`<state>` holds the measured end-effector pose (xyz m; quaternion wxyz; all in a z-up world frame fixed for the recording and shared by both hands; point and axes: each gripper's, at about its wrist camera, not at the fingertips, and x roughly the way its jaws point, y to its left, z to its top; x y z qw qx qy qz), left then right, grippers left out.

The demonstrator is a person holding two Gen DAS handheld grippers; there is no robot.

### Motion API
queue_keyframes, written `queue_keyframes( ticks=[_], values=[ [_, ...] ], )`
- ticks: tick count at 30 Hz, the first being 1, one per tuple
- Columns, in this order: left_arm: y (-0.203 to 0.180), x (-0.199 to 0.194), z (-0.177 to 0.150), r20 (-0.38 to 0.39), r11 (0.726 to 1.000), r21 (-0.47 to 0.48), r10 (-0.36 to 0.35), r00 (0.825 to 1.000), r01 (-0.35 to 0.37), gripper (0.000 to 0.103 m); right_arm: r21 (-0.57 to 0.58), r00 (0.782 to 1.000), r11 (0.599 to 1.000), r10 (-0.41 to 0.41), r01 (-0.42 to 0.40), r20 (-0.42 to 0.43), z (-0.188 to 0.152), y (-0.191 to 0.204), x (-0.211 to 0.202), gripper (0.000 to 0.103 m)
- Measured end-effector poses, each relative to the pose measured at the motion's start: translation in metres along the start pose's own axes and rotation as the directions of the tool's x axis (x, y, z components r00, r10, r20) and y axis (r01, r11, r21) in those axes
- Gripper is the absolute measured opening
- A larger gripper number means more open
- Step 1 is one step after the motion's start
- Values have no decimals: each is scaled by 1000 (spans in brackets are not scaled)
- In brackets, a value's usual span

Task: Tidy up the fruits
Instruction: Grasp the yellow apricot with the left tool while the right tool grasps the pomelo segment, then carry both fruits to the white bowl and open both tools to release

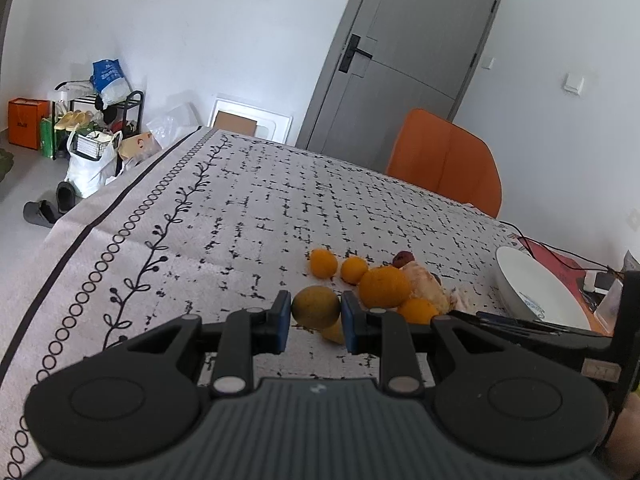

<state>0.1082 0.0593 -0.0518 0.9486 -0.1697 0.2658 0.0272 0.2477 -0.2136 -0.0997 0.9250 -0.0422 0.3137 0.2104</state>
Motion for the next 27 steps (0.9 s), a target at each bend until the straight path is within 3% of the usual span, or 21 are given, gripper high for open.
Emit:
queue_keyframes(
  ticks=[18, 27],
  values=[
    [-60, 10, 6, -4, 993, 103, -59, 998, 59, 25, 86, 981, 990, 98, -114, 168, 12, -34, -60, 36],
    [-91, 16, 11, 1, 985, 154, -83, 997, 82, 25, 113, 972, 988, 75, -102, 222, 14, -57, -77, 36]
  ],
)
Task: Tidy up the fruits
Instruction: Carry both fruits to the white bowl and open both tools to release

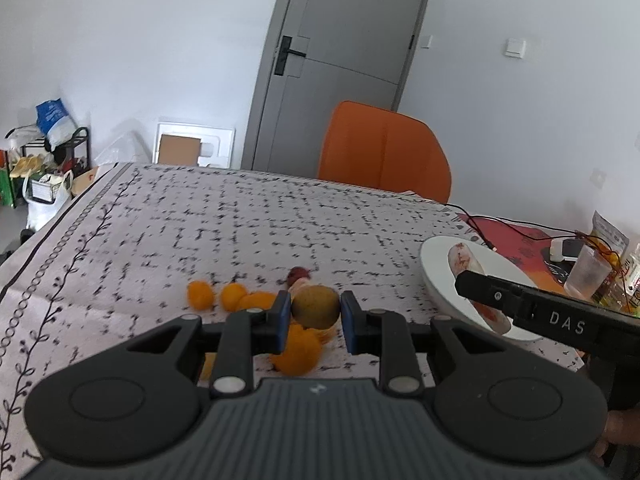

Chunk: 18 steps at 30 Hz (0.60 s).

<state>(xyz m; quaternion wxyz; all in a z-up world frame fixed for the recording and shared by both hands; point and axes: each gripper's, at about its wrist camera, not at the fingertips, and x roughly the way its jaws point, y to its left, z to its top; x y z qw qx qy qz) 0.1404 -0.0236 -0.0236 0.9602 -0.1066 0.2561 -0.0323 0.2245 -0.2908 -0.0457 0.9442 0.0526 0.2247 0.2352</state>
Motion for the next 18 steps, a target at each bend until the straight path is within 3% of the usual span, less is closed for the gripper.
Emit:
queue_keyframes(
  ticks=[18],
  values=[
    [-51, 31, 12, 3, 996, 72, -54, 999, 54, 25, 60, 994, 994, -95, 93, 48, 1, -56, -15, 36]
  ],
)
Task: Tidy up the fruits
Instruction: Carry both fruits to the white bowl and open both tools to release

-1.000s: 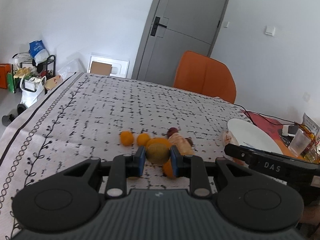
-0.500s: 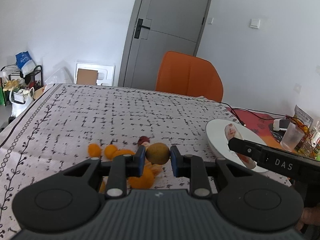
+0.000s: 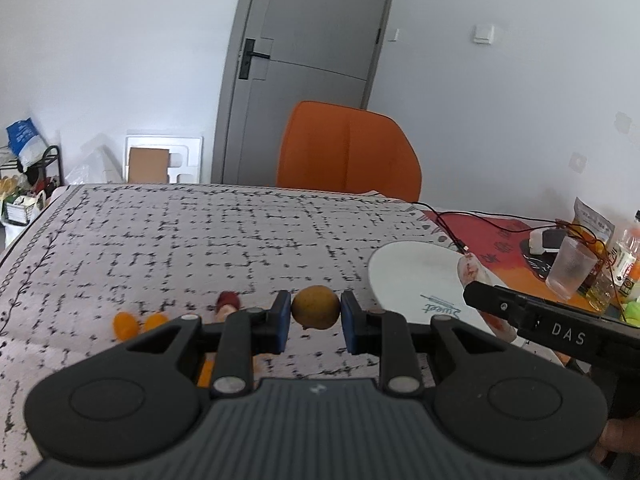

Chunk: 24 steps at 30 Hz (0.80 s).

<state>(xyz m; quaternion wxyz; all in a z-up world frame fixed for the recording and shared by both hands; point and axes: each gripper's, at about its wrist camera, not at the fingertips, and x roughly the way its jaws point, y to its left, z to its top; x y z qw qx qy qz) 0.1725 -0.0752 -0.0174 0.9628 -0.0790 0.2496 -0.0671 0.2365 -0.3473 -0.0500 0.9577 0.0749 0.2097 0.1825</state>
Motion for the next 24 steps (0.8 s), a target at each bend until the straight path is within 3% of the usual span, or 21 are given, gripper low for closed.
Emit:
queue_keyframes(
  ticks=[24],
  values=[
    [-59, 67, 4, -89, 995, 67, -66, 994, 72, 25, 54, 987, 986, -156, 157, -29, -2, -75, 15, 36]
  ],
)
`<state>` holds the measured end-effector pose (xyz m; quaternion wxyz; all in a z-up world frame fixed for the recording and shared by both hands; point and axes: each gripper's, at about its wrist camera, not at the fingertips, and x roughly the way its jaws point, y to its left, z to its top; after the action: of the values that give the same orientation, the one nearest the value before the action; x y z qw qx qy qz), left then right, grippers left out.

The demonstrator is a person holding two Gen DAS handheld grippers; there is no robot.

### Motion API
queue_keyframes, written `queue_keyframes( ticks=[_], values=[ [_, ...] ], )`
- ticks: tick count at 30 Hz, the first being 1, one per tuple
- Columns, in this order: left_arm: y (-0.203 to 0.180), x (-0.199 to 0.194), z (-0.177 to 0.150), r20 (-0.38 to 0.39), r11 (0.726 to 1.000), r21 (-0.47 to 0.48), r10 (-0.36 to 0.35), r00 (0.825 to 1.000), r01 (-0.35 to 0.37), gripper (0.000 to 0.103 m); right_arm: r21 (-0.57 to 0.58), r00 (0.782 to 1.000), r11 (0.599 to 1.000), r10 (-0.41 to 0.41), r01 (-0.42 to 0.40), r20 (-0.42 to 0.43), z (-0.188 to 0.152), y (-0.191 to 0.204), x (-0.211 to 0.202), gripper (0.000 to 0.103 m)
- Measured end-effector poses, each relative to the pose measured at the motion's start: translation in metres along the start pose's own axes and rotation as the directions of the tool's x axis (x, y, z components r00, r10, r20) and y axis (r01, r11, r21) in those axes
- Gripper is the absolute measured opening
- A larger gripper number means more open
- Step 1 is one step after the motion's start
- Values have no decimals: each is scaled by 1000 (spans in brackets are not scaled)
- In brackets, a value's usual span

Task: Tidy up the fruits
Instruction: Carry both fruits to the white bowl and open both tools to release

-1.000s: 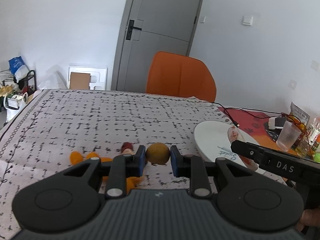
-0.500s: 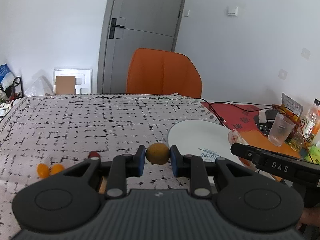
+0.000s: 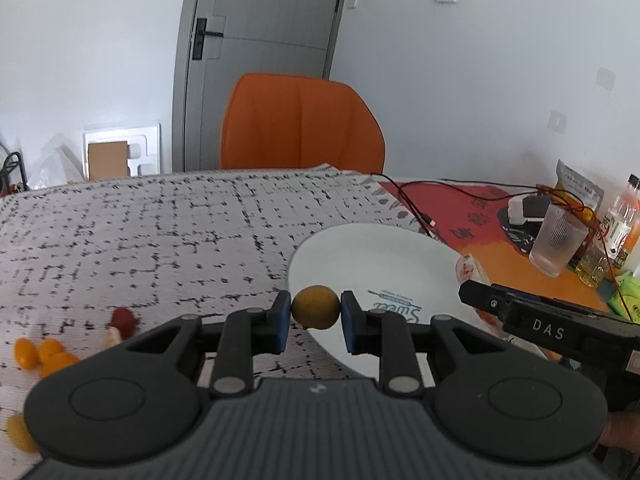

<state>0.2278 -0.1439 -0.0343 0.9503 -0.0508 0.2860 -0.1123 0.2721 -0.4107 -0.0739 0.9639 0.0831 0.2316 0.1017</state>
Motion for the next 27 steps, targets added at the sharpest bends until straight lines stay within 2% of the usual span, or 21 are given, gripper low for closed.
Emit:
queue_keyframes(
  ticks=[4, 7, 11, 15, 21, 24, 27],
  values=[
    [-7, 14, -1, -20, 1000, -3, -13, 1000, 13, 25, -12, 1000, 1000, -8, 7, -19, -1, -4, 4, 39],
    [-13, 19, 0, -27, 1000, 1, -27, 999, 27, 25, -9, 1000, 1000, 2, -2, 13, 1, -5, -1, 42],
    [-17, 24, 0, -36, 999, 4, -40, 999, 40, 25, 15, 1000, 1000, 13, -13, 9, 3, -10, -4, 42],
    [-17, 20, 1, -16, 999, -3, -46, 999, 46, 25, 34, 999, 998, 45, -46, 14, 1, -9, -10, 48],
    [-8, 11, 3, 0, 999, -26, -33, 999, 32, 29, 40, 999, 998, 49, -50, 20, 2, -3, -16, 52],
    [1, 3, 2, 1, 998, -52, -23, 1000, 23, 39, 34, 999, 998, 48, -48, 14, 2, 2, -17, 56],
    [10, -9, 1, 29, 998, -63, 6, 1000, -4, 54, 30, 999, 998, 48, -48, 12, 2, 8, -19, 62]
  ],
)
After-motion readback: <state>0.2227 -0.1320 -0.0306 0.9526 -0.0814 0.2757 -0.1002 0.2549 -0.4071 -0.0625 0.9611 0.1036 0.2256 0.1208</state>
